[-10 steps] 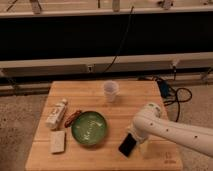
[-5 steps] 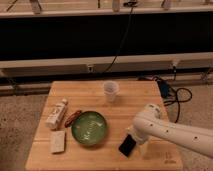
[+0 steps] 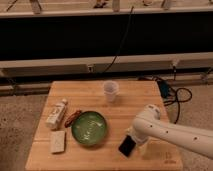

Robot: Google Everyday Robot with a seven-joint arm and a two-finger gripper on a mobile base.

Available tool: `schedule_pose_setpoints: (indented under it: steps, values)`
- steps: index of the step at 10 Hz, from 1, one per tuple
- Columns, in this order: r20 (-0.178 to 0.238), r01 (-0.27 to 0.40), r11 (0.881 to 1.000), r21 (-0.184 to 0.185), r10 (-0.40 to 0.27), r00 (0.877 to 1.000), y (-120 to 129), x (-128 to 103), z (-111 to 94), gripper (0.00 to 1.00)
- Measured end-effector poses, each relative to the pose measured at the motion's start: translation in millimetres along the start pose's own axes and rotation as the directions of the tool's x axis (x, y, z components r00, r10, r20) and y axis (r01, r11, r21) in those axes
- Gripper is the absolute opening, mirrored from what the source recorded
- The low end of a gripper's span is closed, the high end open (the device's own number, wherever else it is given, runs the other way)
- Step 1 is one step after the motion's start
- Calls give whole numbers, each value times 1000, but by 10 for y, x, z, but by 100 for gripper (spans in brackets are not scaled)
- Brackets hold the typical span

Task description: Place the eraser in the ceramic cup

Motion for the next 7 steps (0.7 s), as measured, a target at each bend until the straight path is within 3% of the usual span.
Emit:
schedule_pose_setpoints:
  steps: [3, 7]
  values:
    - [5, 6, 1000, -1, -6, 1000, 11, -28, 22, 54]
    - [7, 10, 1000, 4, -10, 1000, 2, -62, 30, 12]
